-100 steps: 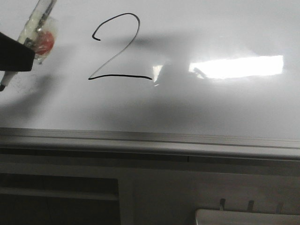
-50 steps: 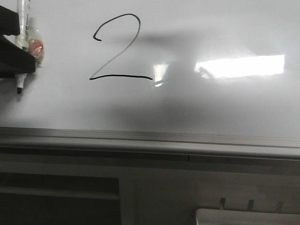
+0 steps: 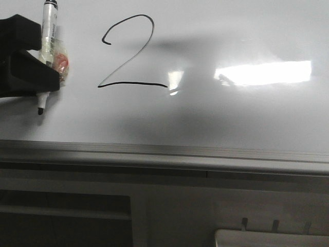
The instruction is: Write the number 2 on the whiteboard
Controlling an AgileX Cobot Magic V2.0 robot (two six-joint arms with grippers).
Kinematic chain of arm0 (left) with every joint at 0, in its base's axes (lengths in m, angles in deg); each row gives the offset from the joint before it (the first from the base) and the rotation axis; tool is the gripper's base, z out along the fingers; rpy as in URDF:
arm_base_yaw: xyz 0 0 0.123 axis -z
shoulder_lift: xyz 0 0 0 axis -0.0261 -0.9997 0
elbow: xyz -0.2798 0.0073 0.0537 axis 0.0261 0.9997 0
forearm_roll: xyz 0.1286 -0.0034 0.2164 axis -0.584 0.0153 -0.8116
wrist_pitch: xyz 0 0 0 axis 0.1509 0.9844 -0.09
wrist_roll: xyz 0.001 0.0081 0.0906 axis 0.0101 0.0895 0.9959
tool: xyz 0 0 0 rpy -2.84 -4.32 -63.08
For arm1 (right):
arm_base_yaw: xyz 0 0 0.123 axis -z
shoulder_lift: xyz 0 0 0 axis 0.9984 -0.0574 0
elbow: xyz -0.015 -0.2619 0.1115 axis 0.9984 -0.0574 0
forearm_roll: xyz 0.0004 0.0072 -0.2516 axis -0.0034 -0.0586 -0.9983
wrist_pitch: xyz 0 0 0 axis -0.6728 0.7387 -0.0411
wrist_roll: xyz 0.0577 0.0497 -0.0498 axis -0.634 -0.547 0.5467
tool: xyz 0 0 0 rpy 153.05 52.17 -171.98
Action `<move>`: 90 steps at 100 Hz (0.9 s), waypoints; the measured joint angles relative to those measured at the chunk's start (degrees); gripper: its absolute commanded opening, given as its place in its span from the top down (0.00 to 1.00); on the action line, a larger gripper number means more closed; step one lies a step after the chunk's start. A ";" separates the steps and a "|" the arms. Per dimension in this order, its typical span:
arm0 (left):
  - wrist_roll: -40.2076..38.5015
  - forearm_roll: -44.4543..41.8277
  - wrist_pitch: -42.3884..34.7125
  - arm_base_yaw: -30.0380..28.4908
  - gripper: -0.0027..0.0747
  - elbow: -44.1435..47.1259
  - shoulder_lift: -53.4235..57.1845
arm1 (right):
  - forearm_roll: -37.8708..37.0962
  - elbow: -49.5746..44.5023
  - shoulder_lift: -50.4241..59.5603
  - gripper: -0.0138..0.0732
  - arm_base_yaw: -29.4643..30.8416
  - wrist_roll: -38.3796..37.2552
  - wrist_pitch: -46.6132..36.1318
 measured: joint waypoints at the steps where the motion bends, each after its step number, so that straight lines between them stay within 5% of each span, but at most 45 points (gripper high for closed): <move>1: 0.00 0.00 0.00 0.00 0.99 0.00 0.00 | 0.00 0.00 0.00 0.14 0.00 -0.10 0.00; 22: 0.00 0.00 -0.47 0.00 0.97 0.00 0.00 | 0.00 0.00 0.00 0.14 0.00 -0.23 0.59; 42: -0.10 0.00 -0.94 0.00 0.53 0.00 -0.29 | 0.00 0.00 0.00 0.14 0.00 -0.23 1.06; 50: -0.10 0.00 -1.51 0.22 0.44 0.00 -0.29 | 0.00 0.00 0.00 0.14 0.00 -0.23 1.14; 79: -0.10 -0.11 0.38 0.16 0.48 0.10 3.31 | 0.00 0.00 0.00 0.20 1.94 -0.35 3.57; 84: -0.10 -0.12 1.74 0.16 0.57 0.10 5.46 | 0.00 0.00 0.00 0.32 2.82 -0.90 5.06; 90: -0.10 -0.19 3.36 0.16 0.72 0.10 8.90 | 0.00 -0.33 0.12 0.61 4.20 -2.37 6.11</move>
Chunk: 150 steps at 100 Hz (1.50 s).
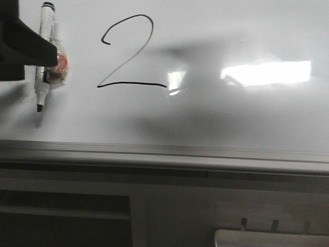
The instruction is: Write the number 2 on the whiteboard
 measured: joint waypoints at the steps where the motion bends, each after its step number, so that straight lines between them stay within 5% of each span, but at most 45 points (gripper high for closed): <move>1: 0.00 0.00 0.02 0.00 0.77 0.11 0.41 | 0.00 -0.16 0.11 0.64 0.16 -0.38 -0.06; 7: 0.00 -0.52 0.73 0.00 0.96 0.23 4.33 | 0.00 -1.07 0.73 0.93 1.67 -1.53 0.10; 51: 0.10 -18.75 4.99 0.00 0.99 0.35 32.34 | 0.09 -20.30 23.95 0.91 3.25 -1.22 -14.29; 95: 0.40 -27.99 19.98 -0.81 0.99 0.43 44.32 | 0.46 -40.67 57.69 0.91 3.25 0.22 -23.72; 150: 0.40 -27.99 19.98 -0.90 0.99 0.43 44.55 | 0.55 -41.38 61.76 0.91 3.25 0.32 -24.18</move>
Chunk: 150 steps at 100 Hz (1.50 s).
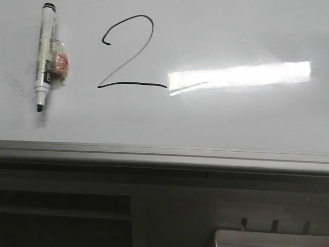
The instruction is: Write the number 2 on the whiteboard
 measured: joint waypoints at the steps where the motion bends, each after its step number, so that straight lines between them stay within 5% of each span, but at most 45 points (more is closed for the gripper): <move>1: 0.00 0.00 0.00 0.00 0.99 0.00 0.00 | 0.00 0.00 0.00 0.91 0.00 0.00 0.00; 22: 0.00 0.00 0.19 -0.04 0.99 0.56 0.00 | 0.00 0.00 0.00 0.91 0.00 0.00 0.00; 38: 6.01 5.97 7.33 -2.24 0.99 0.82 1.51 | 0.00 0.00 0.00 0.91 0.00 0.00 0.00; 57: 13.78 10.80 10.91 -9.85 0.99 3.63 4.66 | 0.00 0.00 0.00 0.91 0.00 0.15 0.00; 101: 14.68 19.16 -0.06 -28.84 0.99 22.47 11.80 | 0.00 0.00 0.00 0.91 0.00 0.05 0.00; 150: 14.68 21.53 5.61 -30.65 0.99 25.26 12.32 | 0.00 0.00 0.00 0.91 0.00 0.16 0.00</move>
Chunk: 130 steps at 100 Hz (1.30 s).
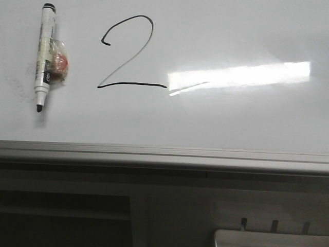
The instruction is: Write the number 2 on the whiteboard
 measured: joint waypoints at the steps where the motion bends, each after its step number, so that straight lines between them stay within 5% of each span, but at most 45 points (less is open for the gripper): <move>1: 0.00 0.00 0.00 0.00 0.99 0.00 0.00 | 0.00 0.00 0.00 0.91 0.00 0.00 0.00; 95: 0.00 0.07 0.13 0.00 0.99 0.00 0.00 | 0.00 0.00 0.00 0.91 0.00 -1.32 -0.25; 105: 0.00 0.07 0.13 0.00 0.99 0.00 0.00 | -5.10 0.00 0.00 0.91 0.00 -10.59 -1.01; 121: 0.00 0.07 0.13 0.00 0.99 0.00 0.00 | -34.64 0.00 0.00 0.91 0.00 -41.13 -1.26; 130: 0.00 0.07 0.13 0.00 0.99 0.00 0.00 | -44.11 0.00 0.00 0.91 1.30 -49.41 -1.26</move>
